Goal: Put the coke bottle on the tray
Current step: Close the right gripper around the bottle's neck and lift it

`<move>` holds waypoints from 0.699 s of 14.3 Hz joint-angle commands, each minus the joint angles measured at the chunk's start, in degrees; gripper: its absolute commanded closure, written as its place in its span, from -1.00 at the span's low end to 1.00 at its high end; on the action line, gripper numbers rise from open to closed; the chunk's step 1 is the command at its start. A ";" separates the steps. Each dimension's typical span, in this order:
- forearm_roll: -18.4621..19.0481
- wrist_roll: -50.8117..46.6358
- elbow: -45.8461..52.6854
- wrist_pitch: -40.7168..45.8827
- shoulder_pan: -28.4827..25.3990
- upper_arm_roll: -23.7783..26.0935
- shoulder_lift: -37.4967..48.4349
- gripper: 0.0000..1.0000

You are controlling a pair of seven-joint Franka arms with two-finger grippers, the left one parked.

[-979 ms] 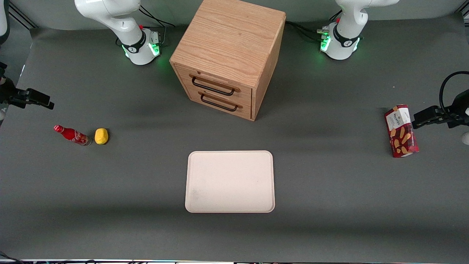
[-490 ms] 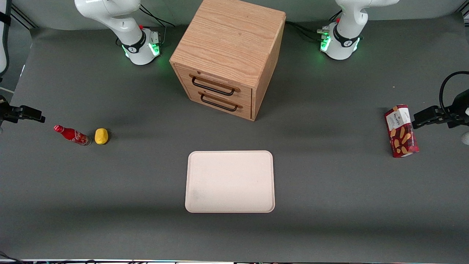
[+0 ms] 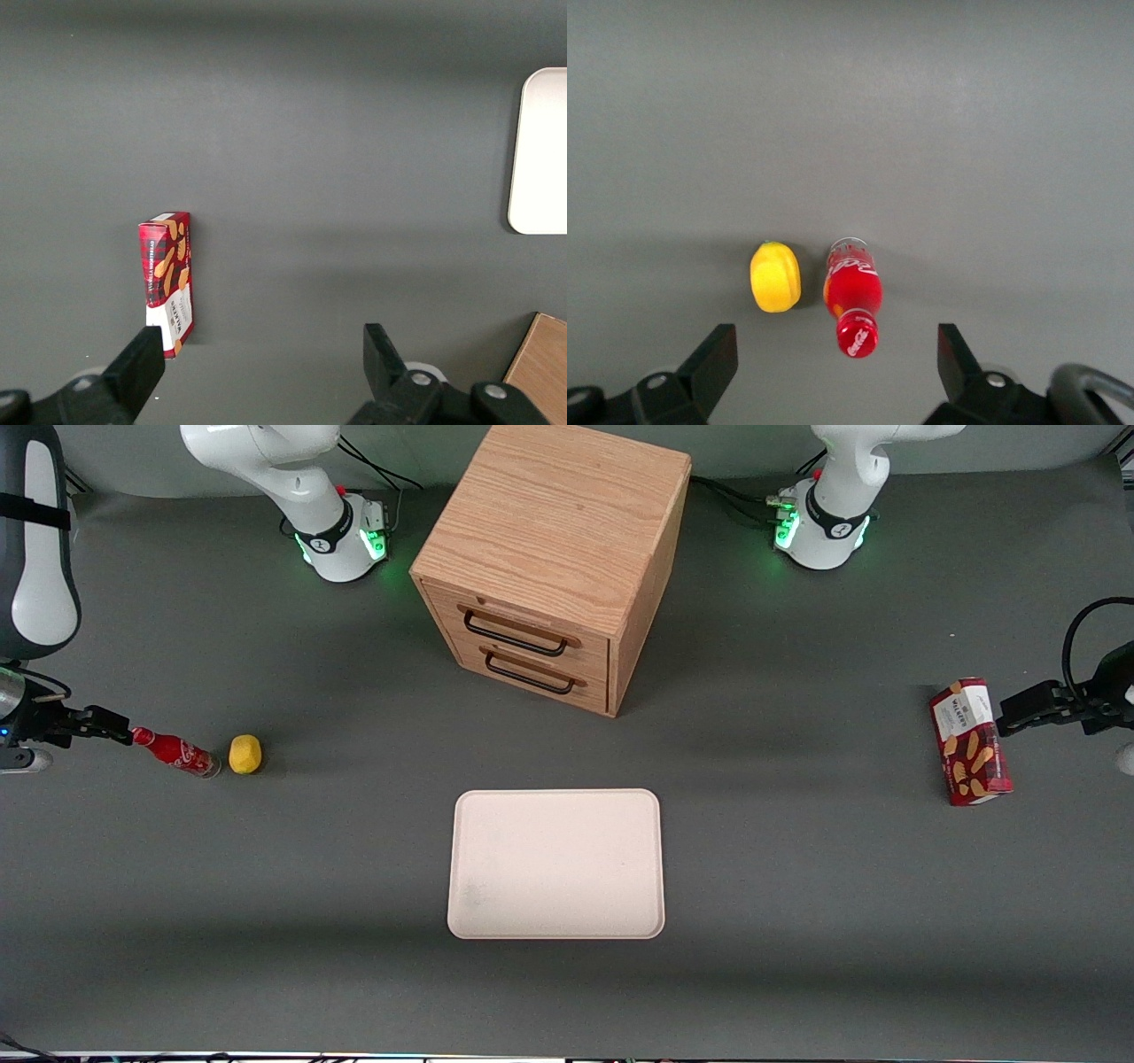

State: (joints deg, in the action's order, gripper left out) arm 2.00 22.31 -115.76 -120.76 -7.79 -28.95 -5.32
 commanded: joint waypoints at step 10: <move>-6.46 8.17 -10.28 -12.22 0.14 -2.95 -3.28 -1.00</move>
State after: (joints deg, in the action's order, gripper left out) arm -1.41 26.78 -125.64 -131.69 -7.71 -30.97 -7.21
